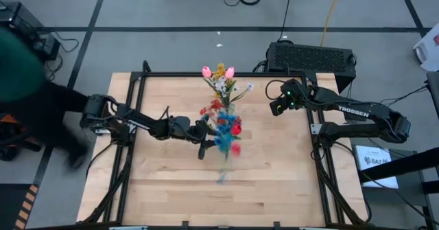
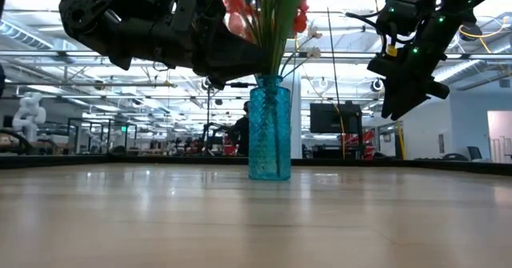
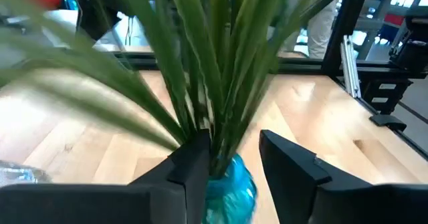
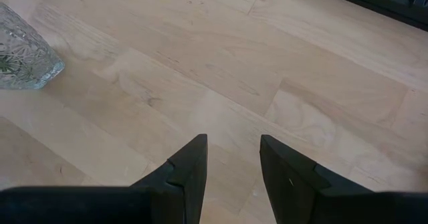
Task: Sort flowers into vase by color
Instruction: Put the blue flowers into the blue vase, then return to Home Position
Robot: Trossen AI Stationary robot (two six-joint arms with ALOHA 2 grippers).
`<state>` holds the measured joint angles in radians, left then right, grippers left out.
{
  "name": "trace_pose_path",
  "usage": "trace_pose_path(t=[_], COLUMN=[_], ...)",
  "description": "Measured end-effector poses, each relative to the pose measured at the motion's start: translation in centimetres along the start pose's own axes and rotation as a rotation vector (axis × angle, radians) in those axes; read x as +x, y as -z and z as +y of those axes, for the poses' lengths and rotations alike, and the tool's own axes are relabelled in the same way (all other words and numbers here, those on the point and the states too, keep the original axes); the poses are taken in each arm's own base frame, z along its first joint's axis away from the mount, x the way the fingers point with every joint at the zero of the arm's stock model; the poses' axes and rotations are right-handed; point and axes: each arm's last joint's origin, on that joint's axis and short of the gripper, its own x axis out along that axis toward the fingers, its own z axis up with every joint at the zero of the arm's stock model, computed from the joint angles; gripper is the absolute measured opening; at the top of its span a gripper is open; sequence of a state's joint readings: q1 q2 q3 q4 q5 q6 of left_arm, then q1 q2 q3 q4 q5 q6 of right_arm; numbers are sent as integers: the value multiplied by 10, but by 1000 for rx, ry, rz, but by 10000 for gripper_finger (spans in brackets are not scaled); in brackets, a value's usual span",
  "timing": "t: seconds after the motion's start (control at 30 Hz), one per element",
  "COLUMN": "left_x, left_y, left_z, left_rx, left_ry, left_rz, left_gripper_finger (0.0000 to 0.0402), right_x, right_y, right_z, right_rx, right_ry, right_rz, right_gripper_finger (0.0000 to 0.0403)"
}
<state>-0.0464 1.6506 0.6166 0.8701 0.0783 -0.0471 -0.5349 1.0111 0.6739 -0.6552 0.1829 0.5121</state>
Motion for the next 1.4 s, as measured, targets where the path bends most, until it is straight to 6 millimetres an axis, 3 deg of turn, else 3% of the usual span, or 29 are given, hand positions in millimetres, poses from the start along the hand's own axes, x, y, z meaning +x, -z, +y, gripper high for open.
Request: trace_pose_path(t=[0.27,0.63,0.87,1.13,1.27,1.4], left_x=[-7,-25,-51,-94,-116,-135], left_y=[-12,-20,-36,-66,-77,-87], left_z=[-2,-3,-5,-9,-11,-10], left_rx=[3,-7,-10,-2,0,-4], left_ry=[3,-13,-35,-40,-44,-167], left_rz=[-28,111,180,152,119,70], left_gripper_finger=[142,142,142,142,142,142], right_x=[0,0,0,-3,-18,-42], right_y=[0,0,0,2,9,19], right_z=[0,0,0,2,10,14], right_rx=[0,0,-8,-150,-255,-308], right_ry=[0,0,0,-51,-164,-264], right_rz=[0,0,0,11,-5,-76], right_gripper_finger=[130,130,130,129,100,24])
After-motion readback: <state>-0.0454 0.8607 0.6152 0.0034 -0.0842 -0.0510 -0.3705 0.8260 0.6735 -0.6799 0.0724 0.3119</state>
